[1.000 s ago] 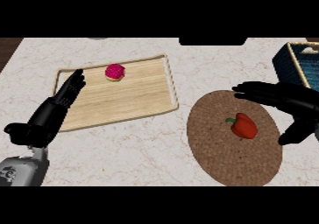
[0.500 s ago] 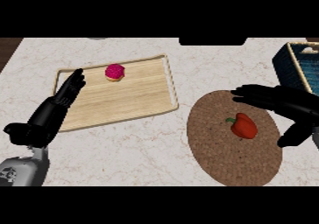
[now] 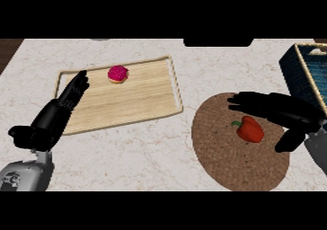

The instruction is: Pick the bell pepper from the placemat and place it in the basket

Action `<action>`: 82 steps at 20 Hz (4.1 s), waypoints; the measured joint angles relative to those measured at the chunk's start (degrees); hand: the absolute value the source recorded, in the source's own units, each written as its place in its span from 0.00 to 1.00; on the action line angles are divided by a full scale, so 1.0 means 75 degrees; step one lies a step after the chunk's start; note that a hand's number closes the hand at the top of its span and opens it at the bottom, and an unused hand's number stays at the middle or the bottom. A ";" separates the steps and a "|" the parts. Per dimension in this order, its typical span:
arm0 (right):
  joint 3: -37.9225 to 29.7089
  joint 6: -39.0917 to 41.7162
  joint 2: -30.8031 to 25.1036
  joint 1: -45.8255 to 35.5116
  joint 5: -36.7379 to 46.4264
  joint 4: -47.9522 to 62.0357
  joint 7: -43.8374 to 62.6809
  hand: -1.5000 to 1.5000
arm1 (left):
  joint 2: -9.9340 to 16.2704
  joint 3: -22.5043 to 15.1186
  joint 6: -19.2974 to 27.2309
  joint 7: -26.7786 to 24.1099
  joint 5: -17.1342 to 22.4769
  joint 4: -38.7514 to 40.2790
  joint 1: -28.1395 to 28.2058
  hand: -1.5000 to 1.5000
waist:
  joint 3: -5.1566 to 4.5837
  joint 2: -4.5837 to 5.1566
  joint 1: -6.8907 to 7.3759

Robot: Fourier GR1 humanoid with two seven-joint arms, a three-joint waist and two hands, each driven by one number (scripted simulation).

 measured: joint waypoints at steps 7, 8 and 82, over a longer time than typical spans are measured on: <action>-0.0005 -0.0135 0.0544 0.0136 0.0770 0.0215 0.0055 0.00 | -0.0090 0.0212 -0.0265 -0.0117 -0.0069 0.0200 -0.0063 0.50 | -0.0001 0.0000 -0.0004; -0.0028 -0.0107 0.0592 0.0038 0.0862 0.0369 0.0034 0.00 | -0.0109 0.0218 -0.0267 -0.0008 -0.0069 0.0068 -0.0066 0.50 | -0.0001 0.0002 0.0004; -0.7758 -0.0283 -0.1184 0.3272 -0.9244 -0.7222 0.9612 1.00 | -0.0466 0.0564 -0.0601 0.0021 -0.0461 -0.0022 -0.0061 0.50 | -0.0024 0.0010 0.0025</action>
